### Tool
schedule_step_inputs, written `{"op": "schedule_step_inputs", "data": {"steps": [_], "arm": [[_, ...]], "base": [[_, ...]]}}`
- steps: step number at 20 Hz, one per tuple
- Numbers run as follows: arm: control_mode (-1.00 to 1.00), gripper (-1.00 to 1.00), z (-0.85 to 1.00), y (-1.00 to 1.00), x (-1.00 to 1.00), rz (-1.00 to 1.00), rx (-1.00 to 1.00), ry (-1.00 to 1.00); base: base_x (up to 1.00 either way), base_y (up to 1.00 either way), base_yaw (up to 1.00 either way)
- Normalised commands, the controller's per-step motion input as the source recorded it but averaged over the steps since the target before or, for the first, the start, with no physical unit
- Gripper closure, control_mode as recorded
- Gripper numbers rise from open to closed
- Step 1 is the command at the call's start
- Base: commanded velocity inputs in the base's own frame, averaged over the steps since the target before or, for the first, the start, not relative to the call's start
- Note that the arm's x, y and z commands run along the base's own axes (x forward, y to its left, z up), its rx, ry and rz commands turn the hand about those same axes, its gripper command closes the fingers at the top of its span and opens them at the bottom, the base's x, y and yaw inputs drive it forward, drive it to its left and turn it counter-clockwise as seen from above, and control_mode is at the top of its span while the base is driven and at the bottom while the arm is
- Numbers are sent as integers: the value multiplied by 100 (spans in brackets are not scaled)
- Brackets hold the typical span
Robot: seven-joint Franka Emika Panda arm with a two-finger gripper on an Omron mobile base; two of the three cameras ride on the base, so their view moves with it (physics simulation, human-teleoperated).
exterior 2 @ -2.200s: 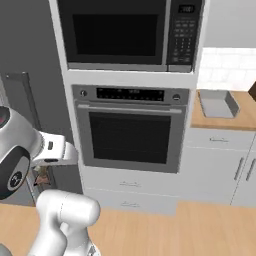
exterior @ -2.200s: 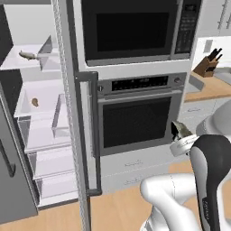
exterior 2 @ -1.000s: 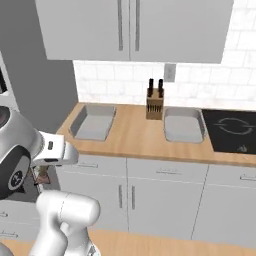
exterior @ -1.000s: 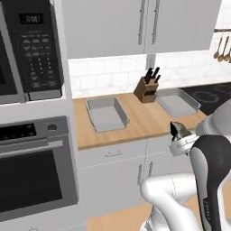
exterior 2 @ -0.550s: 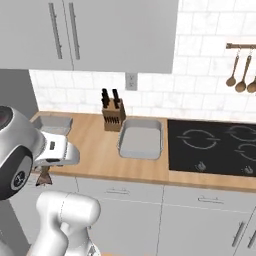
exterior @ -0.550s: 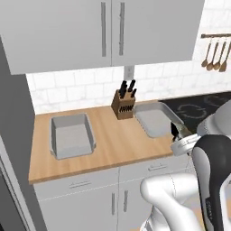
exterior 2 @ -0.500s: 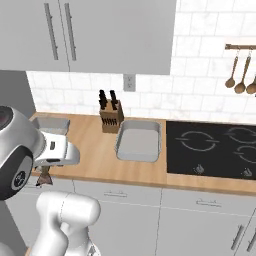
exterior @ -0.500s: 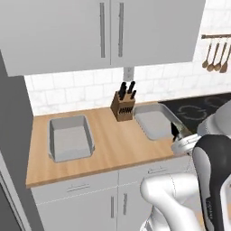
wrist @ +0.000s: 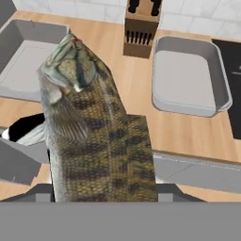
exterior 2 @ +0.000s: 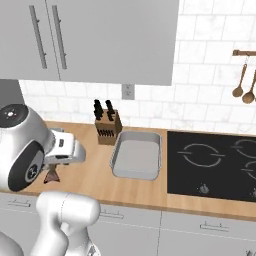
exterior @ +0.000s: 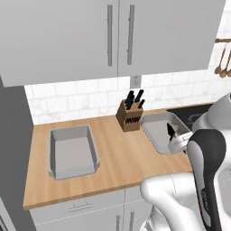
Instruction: Place one sweet potato and one fish in each tupperware on the nearby counter, to pack two identical lunches.
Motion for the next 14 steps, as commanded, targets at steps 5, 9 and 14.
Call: {"op": "schedule_step_inputs", "data": {"steps": [5,9,14], "arm": [[-100,100,-32,-56,50,0,4,2],[-100,100,-29,-48,66,0,2,0],[-100,100,-30,-33,72,0,2,0]], "base": [[0,0,0],[0,0,0],[0,0,0]]}}
